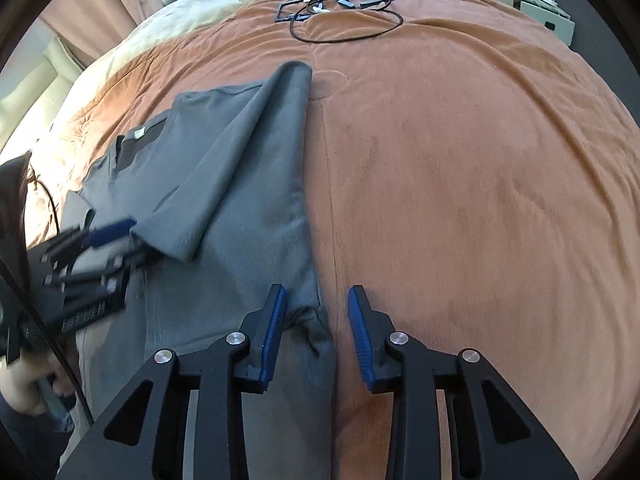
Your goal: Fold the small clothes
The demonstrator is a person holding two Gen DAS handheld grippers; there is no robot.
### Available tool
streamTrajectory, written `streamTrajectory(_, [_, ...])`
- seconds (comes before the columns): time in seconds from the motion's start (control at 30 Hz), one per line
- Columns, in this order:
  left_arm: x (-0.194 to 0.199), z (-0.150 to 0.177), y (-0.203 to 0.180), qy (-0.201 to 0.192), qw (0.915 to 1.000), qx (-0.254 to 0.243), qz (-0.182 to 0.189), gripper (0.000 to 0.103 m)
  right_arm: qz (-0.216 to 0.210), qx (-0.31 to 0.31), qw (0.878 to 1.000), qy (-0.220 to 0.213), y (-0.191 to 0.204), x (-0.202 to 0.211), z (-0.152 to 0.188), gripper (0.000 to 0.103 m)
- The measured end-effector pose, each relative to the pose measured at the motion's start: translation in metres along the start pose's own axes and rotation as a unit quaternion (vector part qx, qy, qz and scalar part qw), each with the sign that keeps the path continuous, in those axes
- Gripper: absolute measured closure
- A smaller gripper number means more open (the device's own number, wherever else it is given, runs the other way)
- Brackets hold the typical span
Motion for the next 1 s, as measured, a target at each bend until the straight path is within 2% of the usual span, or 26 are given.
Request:
streamTrajectory(0.2, [0.002, -0.013, 0.027, -0.019, 0.9976, 0.040, -0.054, 0.044, -0.008, 0.009, 1.000, -0.001, -0.010, 0.004, 0.010, 0.074])
streamTrajectory(0.27, [0.005, -0.014, 0.037, -0.020, 0.9959, 0.056, -0.069, 0.044, -0.014, 0.005, 1.000, -0.002, -0.013, 0.004, 0.012, 0.074])
streamTrajectory(0.33, [0.009, -0.014, 0.049, -0.019, 0.9926, 0.063, -0.102, 0.044, -0.018, 0.001, 1.000, -0.001, -0.015, 0.004, 0.012, 0.073])
streamTrajectory(0.4, [0.012, -0.013, 0.060, -0.015, 0.9904, 0.075, -0.115, 0.044, -0.018, -0.002, 1.000, -0.001, -0.016, 0.006, 0.013, 0.074])
streamTrajectory(0.6, [0.031, -0.018, 0.071, -0.043, 0.9924, 0.099, -0.059, 0.044, -0.040, -0.014, 0.999, -0.011, -0.019, 0.017, 0.011, 0.074])
streamTrajectory(0.67, [0.032, -0.022, 0.071, -0.046, 0.9924, 0.103, -0.050, 0.044, -0.041, -0.018, 0.999, -0.019, -0.020, 0.020, 0.006, 0.074])
streamTrajectory(0.87, [0.011, -0.030, 0.077, -0.043, 0.9922, 0.114, -0.027, 0.044, -0.037, -0.017, 0.999, -0.027, -0.016, 0.014, -0.011, 0.074])
streamTrajectory(1.0, [-0.003, -0.035, 0.079, -0.048, 0.9920, 0.117, -0.001, 0.044, -0.030, -0.007, 0.999, -0.023, -0.006, -0.003, -0.027, 0.074])
Point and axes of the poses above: each gripper's, at about its wrist camera, not at the fingertips, and x roughly against the way its jaws point, y to its left, z to its underside, the point moved 4 cm from there along -x, roughly the way its jaws point, and after that the axes turned 8 degrees about z, right-handed, at the moved point
